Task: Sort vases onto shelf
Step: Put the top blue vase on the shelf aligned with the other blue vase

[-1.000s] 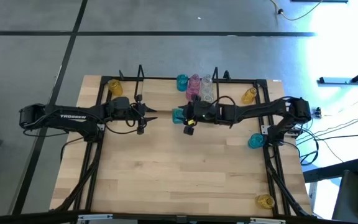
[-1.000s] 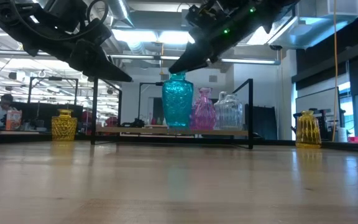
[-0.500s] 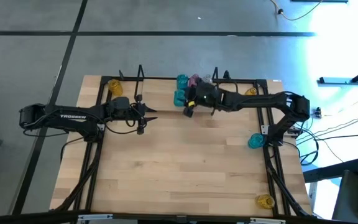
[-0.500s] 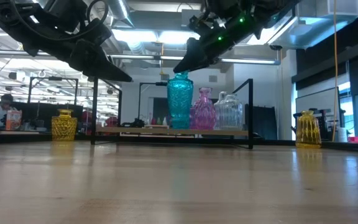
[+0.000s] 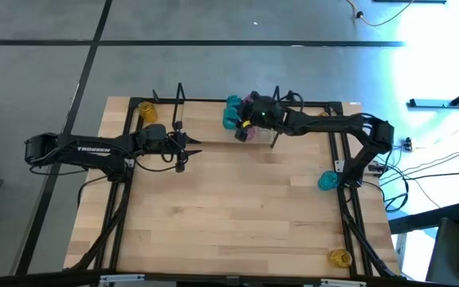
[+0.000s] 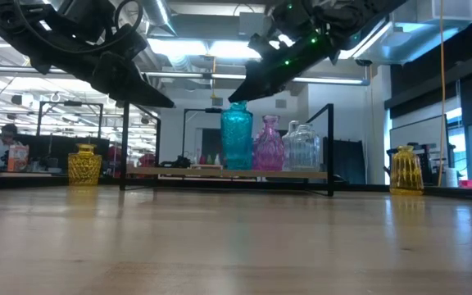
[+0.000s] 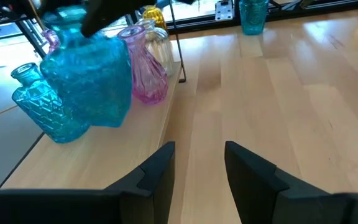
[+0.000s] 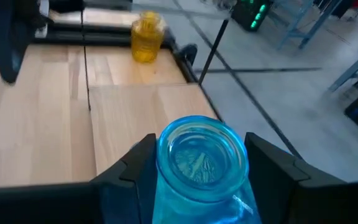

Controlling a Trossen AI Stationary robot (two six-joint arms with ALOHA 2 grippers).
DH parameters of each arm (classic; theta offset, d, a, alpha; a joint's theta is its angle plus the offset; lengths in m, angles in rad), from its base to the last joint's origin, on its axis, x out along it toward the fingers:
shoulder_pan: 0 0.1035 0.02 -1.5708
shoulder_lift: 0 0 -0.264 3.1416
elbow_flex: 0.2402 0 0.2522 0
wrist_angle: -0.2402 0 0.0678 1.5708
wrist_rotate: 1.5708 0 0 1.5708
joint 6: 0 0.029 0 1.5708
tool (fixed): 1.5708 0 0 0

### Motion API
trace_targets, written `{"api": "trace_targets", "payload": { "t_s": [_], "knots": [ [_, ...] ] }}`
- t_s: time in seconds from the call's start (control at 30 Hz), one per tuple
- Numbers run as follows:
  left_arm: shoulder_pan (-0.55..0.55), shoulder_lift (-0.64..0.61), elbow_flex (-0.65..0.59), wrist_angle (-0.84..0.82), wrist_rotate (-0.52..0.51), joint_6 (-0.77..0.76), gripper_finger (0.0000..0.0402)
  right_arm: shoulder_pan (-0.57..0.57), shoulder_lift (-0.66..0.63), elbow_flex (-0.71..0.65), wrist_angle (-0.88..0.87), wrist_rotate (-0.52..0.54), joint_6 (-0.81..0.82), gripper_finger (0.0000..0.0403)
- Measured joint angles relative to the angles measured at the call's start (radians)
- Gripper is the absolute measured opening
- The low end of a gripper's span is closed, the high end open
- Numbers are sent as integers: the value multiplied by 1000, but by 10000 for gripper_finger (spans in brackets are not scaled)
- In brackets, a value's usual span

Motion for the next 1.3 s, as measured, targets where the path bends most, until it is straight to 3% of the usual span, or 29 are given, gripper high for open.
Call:
{"api": "trace_targets", "payload": {
  "t_s": [1.03,1.3],
  "knots": [
    [0,0,0,0,0,-2,133,0,70,-1,33,35,-58,180],
    [0,0,0,-1,0,-2,133,0,70,-1,34,36,-58,229]
  ]
}}
